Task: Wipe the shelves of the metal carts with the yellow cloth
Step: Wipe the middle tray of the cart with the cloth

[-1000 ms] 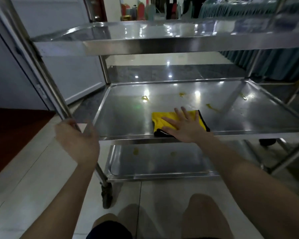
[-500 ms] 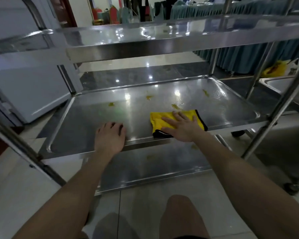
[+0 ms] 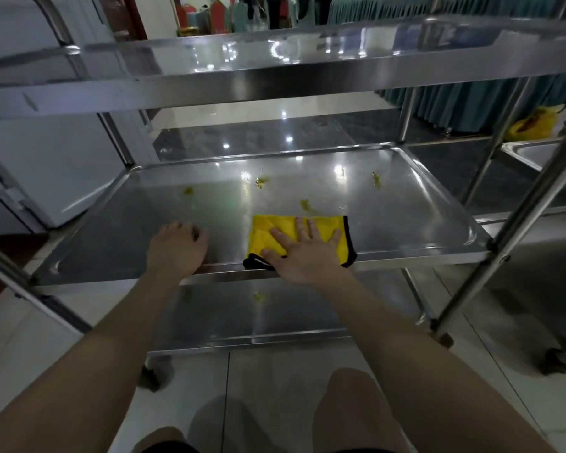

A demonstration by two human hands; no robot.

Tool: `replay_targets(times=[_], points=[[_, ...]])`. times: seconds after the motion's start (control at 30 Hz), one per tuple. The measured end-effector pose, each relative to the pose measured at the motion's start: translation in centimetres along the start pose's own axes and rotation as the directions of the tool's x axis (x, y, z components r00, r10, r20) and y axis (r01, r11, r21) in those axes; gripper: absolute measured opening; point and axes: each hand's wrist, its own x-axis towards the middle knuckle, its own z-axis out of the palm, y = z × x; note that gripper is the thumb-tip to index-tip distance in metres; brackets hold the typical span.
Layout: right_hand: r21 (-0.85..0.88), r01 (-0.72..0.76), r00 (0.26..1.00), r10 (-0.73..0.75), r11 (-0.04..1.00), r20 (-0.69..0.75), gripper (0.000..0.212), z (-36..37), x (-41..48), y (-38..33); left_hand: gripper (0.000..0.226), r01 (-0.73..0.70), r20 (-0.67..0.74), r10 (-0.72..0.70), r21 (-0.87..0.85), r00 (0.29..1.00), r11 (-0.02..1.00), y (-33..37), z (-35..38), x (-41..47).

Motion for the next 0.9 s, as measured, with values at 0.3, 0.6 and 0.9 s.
replay_targets(times=[0.3,0.6,0.9], points=[[0.016,-0.057,0.998,0.057,0.998,0.013,0.101,-1.0,1.6,5.8,0.047,-0.066,0.03,0.064,0.05,0.997,0.997,2.1,2.2,-0.8],[-0.06,-0.124,0.992,0.126,0.99,0.027,0.098,-2.9,10.9,3.9,0.041,-0.068,-0.049,0.07,0.046,0.996,0.997,2.9,2.4,-1.4],[-0.042,0.019,0.999,-0.017,0.999,0.04,0.073,-1.8,11.7,-0.5,0.044,-0.069,-0.055,0.071,0.037,0.996,0.997,2.5,2.4,-1.2]])
